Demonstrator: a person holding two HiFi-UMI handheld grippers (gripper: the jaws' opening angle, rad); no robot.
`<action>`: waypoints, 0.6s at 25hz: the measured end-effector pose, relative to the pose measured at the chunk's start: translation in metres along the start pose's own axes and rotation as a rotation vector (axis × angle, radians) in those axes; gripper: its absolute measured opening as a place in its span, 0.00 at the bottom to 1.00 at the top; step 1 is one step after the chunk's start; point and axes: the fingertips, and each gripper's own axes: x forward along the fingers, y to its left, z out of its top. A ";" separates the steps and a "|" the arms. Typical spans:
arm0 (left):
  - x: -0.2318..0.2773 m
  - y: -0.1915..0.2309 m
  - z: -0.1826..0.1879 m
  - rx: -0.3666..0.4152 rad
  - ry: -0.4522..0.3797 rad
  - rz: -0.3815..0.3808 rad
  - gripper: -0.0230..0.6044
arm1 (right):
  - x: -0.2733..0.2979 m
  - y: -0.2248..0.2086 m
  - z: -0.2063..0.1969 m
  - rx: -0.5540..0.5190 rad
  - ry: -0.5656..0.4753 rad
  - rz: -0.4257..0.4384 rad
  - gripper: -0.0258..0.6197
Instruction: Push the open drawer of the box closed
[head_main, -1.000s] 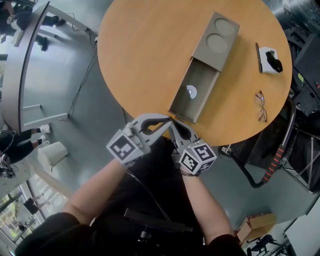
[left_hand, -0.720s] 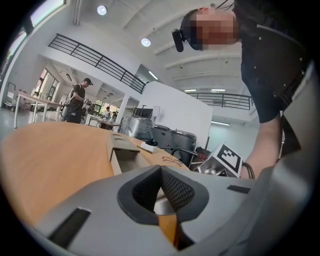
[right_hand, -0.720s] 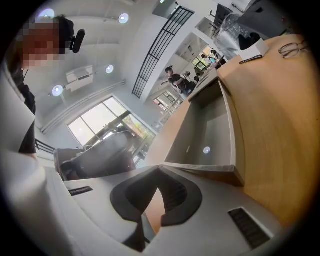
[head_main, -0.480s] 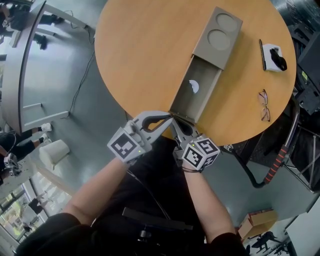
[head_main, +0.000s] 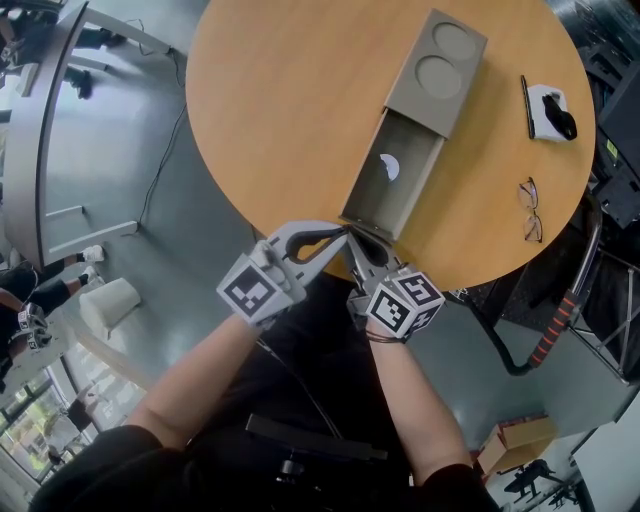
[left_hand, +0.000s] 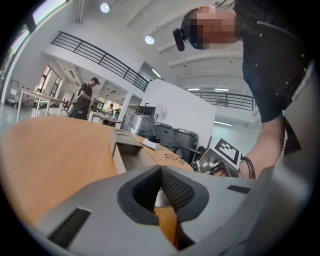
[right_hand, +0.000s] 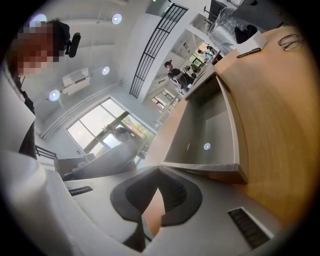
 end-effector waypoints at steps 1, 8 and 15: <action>0.001 0.001 0.000 -0.001 0.001 0.001 0.09 | 0.000 -0.001 0.002 0.001 -0.001 -0.001 0.05; 0.010 0.008 0.002 0.002 0.014 -0.003 0.09 | 0.004 -0.006 0.011 0.023 0.005 0.001 0.05; 0.026 0.018 0.003 0.001 0.030 -0.012 0.09 | 0.011 -0.017 0.021 0.065 0.043 0.009 0.05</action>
